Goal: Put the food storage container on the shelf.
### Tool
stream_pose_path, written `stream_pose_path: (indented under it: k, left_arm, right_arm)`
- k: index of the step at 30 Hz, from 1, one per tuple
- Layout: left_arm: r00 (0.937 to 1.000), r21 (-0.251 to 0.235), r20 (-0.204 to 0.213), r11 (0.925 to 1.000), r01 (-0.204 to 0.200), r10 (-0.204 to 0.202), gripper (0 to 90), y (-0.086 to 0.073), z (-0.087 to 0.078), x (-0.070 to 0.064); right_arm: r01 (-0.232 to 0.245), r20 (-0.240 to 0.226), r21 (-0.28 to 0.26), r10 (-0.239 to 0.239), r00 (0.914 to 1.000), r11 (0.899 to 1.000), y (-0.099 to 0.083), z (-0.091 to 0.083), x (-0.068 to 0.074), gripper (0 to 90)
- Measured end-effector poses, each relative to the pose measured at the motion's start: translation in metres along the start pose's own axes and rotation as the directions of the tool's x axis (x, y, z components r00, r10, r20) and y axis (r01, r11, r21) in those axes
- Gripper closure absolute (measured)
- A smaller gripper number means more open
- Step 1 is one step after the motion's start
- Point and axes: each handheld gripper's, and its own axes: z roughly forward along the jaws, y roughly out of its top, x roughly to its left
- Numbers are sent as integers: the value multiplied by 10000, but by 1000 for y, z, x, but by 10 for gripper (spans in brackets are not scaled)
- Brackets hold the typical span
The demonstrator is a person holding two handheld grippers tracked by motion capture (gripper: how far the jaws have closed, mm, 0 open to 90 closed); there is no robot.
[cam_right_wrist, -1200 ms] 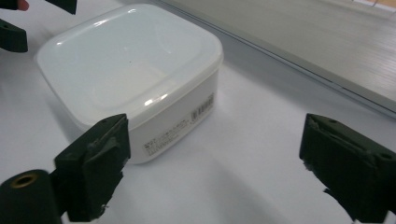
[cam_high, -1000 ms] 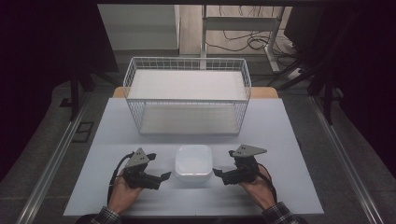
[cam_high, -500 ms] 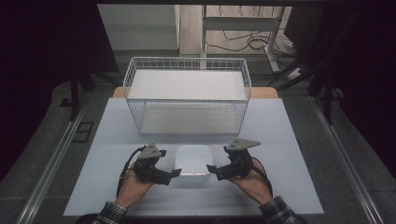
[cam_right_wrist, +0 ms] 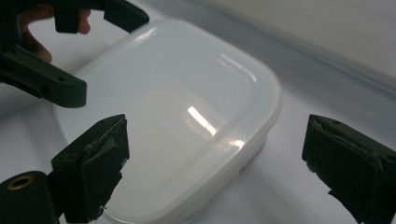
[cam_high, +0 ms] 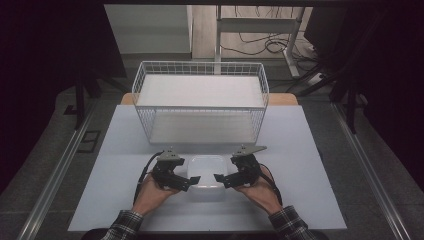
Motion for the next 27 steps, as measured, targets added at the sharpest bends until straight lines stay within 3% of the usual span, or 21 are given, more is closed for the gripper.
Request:
stream_pose_path:
  k: [3,5,9,14,17,19,22,24,25,27]
  left_arm:
    - [9985,-12,546,10000,91,-90,100,-1,1,-1]
    - [9986,-20,511,9999,157,-156,138,-2,0,-3]
    - [9990,-57,272,9994,350,-349,238,-4,-7,-9]
    - [9972,-224,180,9971,729,-725,452,-7,-21,-12]
    - [9932,-483,246,9922,1149,-1138,572,-11,-27,-13]
    - [9920,-657,73,9899,1259,-1257,616,-12,-29,-18]
    - [9924,-965,-265,9884,1173,-1204,682,-11,-33,-23]
    - [9925,-1101,-583,9888,1007,-1076,796,-11,-34,-25]
    - [9923,-1118,-786,9899,868,-958,795,-11,-32,-27]
    - [9904,-1234,-734,9866,1071,-1167,794,-11,-31,-24]
  right_arm:
    - [-230,-453,140,236,9987,9996,-3,4,-2,102]
    - [-342,-715,165,353,9968,9993,-4,3,0,144]
    - [-521,-630,323,540,9966,9981,-6,-2,4,200]
    - [-1208,-910,355,1236,9882,9920,-12,-16,1,407]
    - [-1228,-635,31,1227,9904,9924,-14,-27,6,571]
    - [-1600,-583,4,1598,9854,9871,-14,-31,8,619]
    - [-1767,-264,-372,1757,9841,9836,-14,-34,10,689]
    - [-1712,52,-785,1721,9851,9821,-14,-39,10,768]
    - [-1573,126,-799,1587,9872,9843,-14,-38,10,771]
    - [-1458,319,-896,1491,9883,9853,-15,-37,11,772]
